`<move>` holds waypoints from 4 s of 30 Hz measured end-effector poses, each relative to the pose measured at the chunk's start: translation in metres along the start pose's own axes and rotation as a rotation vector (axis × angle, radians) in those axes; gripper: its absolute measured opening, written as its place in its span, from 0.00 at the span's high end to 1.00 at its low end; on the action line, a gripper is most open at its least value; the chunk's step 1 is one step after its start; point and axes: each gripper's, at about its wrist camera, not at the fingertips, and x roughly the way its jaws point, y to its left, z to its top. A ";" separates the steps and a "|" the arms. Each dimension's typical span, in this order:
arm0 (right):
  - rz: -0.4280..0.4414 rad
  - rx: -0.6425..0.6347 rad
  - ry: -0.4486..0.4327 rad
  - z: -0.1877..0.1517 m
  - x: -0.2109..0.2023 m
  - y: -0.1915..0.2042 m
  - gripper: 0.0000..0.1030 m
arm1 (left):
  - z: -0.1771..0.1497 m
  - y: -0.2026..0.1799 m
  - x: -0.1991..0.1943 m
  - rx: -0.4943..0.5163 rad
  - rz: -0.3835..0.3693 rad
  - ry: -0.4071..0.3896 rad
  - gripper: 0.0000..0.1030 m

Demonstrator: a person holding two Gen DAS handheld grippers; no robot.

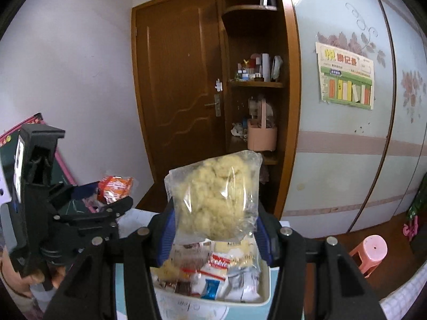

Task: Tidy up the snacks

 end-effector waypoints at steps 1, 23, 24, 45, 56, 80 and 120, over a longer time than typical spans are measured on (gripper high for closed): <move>-0.006 0.002 0.014 0.001 0.008 -0.002 0.50 | 0.004 -0.002 0.014 -0.008 -0.005 0.014 0.43; 0.013 0.008 0.512 -0.126 0.181 -0.020 0.42 | -0.089 -0.056 0.194 0.114 -0.045 0.356 0.10; 0.013 0.009 0.511 -0.126 0.181 -0.020 0.42 | -0.090 -0.053 0.193 0.107 -0.052 0.355 0.10; 0.032 0.065 0.462 -0.118 0.161 -0.024 0.31 | -0.082 -0.043 0.154 0.057 -0.053 0.325 0.09; 0.017 0.024 0.384 -0.097 0.086 -0.002 0.31 | -0.074 -0.032 0.062 0.028 -0.064 0.230 0.09; 0.108 0.069 0.285 -0.192 -0.107 0.073 0.31 | -0.231 0.009 -0.153 -0.086 -0.029 0.149 0.07; 0.001 0.087 0.151 -0.185 -0.172 0.074 0.31 | -0.235 0.030 -0.206 -0.189 0.105 0.099 0.02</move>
